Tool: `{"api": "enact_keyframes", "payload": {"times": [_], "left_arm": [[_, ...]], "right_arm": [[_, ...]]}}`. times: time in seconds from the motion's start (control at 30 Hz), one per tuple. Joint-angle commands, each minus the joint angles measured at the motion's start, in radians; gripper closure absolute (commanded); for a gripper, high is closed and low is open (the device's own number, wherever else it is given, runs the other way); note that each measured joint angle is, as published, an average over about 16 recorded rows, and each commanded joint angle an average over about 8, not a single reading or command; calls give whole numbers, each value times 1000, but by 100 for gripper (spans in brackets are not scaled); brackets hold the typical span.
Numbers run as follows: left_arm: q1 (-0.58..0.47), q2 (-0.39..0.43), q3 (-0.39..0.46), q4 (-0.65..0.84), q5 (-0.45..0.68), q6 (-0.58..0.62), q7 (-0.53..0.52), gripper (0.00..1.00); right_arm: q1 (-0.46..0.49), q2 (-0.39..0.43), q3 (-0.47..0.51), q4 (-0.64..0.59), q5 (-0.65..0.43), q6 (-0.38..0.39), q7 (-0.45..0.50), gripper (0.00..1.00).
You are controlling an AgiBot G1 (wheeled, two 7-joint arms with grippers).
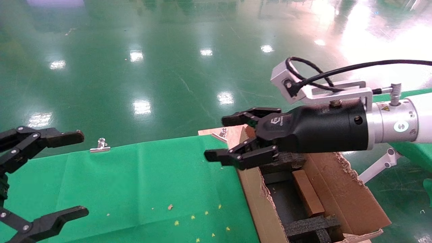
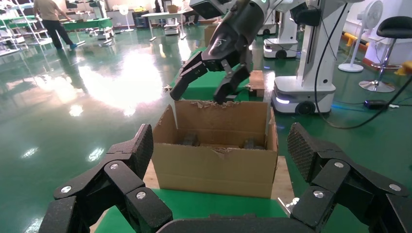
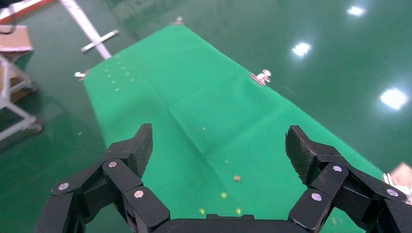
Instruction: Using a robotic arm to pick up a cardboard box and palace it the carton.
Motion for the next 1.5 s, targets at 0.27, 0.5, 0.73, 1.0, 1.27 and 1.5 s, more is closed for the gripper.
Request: {"api": "enact_keyframes", "payload": {"times": [0.27,0.5,0.73,1.0,1.27,1.5], "left_arm": [[0,0,0,0,0,0,0,0],[0,0,0,0,0,0,0,0],[0,0,1,0,0,0,0,0],[0,0,1,0,-1,0,0,0],[0,0,1,0,-1,-1,0,0],[0,0,1,0,-1,-1,0,0]], "right_arm": [[-170,-67,233,-13,14,-96,-133,0],[-310,-122,424,-23,25,-175,-242,0],[-449,-177,615,-33,36,-254,-351,0],[-581,-229,796,-43,47,-328,-450,0],[-608,-240,833,-46,50,-343,-464,0],[-594,-235,814,-45,50,-336,-458,0]]}}
